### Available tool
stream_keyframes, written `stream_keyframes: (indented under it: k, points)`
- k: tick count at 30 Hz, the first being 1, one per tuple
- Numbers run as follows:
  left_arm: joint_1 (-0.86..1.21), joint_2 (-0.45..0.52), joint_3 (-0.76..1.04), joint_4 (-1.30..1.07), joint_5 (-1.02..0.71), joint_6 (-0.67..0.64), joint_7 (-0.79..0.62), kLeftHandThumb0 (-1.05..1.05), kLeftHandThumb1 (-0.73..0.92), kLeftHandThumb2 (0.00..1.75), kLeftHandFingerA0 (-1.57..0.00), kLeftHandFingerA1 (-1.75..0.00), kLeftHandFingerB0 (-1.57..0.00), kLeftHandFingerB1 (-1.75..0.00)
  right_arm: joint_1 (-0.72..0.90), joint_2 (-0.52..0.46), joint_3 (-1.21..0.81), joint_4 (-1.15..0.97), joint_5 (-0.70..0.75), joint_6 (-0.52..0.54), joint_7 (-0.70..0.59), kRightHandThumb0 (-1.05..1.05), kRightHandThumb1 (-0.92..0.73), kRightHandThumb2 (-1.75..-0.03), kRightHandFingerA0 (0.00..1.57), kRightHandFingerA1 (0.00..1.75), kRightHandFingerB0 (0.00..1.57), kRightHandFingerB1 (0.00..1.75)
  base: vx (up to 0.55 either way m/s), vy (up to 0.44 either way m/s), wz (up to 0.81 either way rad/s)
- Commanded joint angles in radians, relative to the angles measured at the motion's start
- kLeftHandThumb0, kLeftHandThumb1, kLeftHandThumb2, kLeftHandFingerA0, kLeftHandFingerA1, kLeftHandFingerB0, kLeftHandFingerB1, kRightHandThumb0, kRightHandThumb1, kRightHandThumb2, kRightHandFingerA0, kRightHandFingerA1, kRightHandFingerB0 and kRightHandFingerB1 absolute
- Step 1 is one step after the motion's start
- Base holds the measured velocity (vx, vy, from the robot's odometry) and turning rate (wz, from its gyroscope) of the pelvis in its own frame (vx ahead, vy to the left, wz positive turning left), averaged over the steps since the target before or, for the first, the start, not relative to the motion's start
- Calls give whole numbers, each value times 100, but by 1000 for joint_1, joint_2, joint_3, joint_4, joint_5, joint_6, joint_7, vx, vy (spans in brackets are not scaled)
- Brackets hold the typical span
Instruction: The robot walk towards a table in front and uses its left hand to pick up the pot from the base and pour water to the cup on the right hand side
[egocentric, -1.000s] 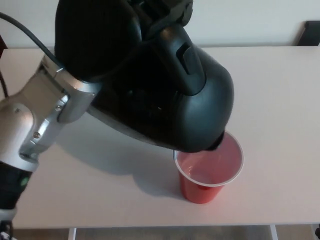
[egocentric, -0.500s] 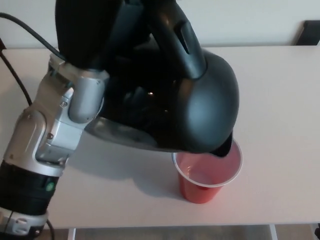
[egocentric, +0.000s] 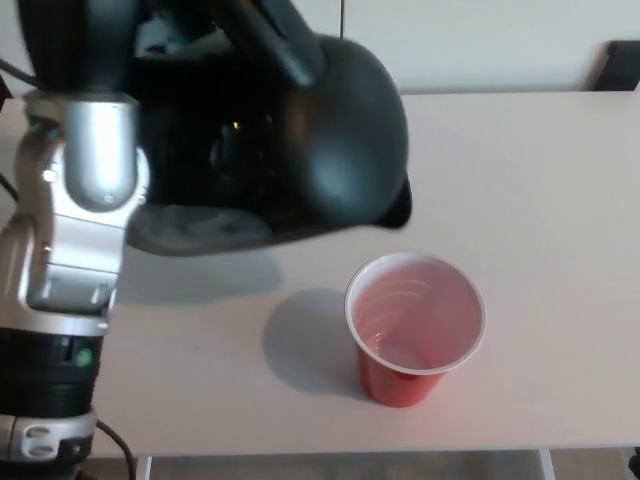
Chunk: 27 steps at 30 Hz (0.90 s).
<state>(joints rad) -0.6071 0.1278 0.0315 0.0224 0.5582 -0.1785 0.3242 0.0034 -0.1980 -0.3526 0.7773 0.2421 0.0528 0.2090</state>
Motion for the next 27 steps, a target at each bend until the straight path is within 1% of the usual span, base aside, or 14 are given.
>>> stream_keyframes:
  k: [1,2,6,9,10,13,14,15,20,21,23,24,25,27]
  points:
    - [-86,-82,563,95,-875,595,-142,-5,63,56,-79,-175,-54,-160,3,-10,-3,30,-1,-25,1,-39,-53,-70,37,48,36,44,0,0,0]
    - [-79,-82,582,107,-890,599,-143,-5,65,56,-76,-175,-44,-156,6,-7,-4,23,2,-19,-1,-39,-53,-70,38,49,37,45,0,0,0]
    - [-71,-81,597,116,-887,603,-158,-6,65,56,-77,-175,-52,-160,3,-2,-11,17,11,-3,-7,-38,-52,-70,38,49,38,45,0,0,0]
    - [-25,-111,627,118,-908,620,-159,-5,67,56,-77,-175,-40,-157,8,-1,-7,15,5,-12,-6,-37,-53,-70,39,50,40,46,0,0,0]
    - [-20,-116,629,116,-909,623,-159,-11,53,77,-117,-150,-65,-118,7,-1,-7,16,6,-11,-5,-38,-53,-70,39,50,39,46,0,0,0]
    - [-19,-123,641,113,-905,636,-164,-11,53,77,-117,-150,-65,-118,5,-1,-8,19,8,-10,-3,-38,-53,-70,39,50,39,46,0,0,0]
    - [-1,-141,646,119,-905,630,-162,-8,52,76,-121,-153,-69,-122,6,2,-9,14,9,-8,-8,-32,-56,-56,43,44,43,39,0,0,0]
    - [31,-171,652,127,-908,620,-161,-3,63,60,-80,-175,-43,-165,8,5,-10,3,9,-5,-16,-32,-56,-56,43,44,43,39,0,0,0]
    - [54,-191,659,125,-896,616,-187,-1,64,59,-79,-175,-46,-170,7,1,-6,-2,5,-4,-13,-32,-57,-57,43,44,43,38,0,0,0]
    - [58,-199,662,133,-895,613,-188,-4,52,74,-121,-154,-81,-130,3,-2,-4,1,2,-6,-12,-34,-58,-57,43,44,39,37,0,0,0]
    - [64,-209,671,156,-893,608,-196,-4,51,74,-119,-152,-79,-129,-4,-5,-4,8,1,-7,-13,-34,-57,-57,45,45,39,37,0,0,0]
    - [65,-209,673,163,-889,612,-203,-5,53,74,-122,-156,-78,-131,-5,-4,-6,5,3,-5,-15,-41,-49,-71,40,51,36,46,0,0,0]
    - [65,-208,675,171,-883,617,-208,-5,52,74,-122,-156,-79,-131,-5,-3,-8,-2,6,-2,-18,-34,-56,-57,45,45,40,38,0,0,0]
    - [61,-209,682,179,-879,621,-210,-6,51,74,-121,-154,-79,-130,-6,-4,-8,3,4,-7,-17,-34,-57,-57,45,45,40,37,0,0,0]
